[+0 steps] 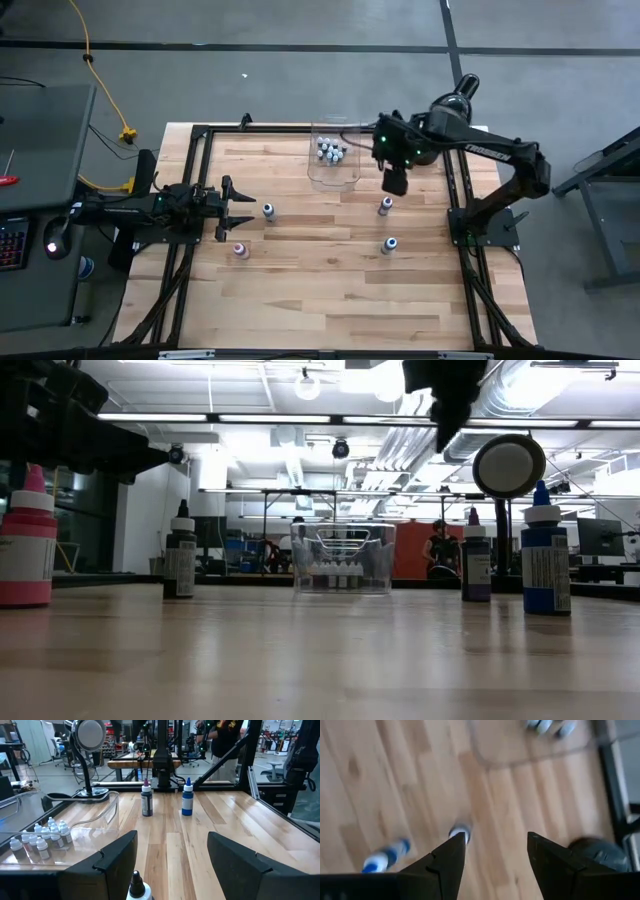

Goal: Pick & Place food coloring
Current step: Put the big purple food coloring bottle into the transparent bin

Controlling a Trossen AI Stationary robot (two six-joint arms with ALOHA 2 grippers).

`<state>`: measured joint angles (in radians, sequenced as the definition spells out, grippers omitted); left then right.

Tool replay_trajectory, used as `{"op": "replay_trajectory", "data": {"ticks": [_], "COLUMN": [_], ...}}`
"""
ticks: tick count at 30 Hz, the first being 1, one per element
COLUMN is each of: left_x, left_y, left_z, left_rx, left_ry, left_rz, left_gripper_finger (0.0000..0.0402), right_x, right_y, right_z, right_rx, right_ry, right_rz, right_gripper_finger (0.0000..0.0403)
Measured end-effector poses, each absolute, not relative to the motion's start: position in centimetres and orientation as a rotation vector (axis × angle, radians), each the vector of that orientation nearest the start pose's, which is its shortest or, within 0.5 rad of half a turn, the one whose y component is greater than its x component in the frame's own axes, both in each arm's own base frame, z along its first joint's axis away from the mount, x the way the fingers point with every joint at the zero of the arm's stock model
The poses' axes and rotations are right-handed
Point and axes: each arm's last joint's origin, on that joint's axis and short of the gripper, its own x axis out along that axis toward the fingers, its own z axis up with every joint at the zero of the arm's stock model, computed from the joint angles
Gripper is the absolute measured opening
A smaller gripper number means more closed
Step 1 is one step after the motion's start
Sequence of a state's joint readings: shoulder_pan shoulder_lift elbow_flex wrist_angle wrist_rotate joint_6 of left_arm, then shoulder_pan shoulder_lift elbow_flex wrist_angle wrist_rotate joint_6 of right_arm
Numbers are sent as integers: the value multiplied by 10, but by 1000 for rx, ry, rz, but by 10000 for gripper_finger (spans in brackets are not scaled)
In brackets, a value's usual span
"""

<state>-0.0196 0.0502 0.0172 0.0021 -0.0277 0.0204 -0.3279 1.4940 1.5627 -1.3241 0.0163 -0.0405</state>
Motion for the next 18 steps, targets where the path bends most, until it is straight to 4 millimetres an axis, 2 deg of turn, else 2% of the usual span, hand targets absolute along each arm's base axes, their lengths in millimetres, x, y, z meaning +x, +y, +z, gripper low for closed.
{"op": "replay_trajectory", "data": {"ticks": [3,10,18], "left_x": [100,100,100], "left_y": [-1,-1,-1], "left_z": [166,166,166], "left_rx": [21,21,20], "left_ry": [31,31,31], "left_rz": [8,7,5], "left_gripper_finger": [239,239,239], "right_x": [252,250,238], "right_y": [-77,-63,-51], "right_z": [349,347,322], "right_rx": [166,236,374], "right_ry": [1325,1375,1326], "right_rz": [-248,-292,-434], "right_gripper_finger": [202,202,202]}}
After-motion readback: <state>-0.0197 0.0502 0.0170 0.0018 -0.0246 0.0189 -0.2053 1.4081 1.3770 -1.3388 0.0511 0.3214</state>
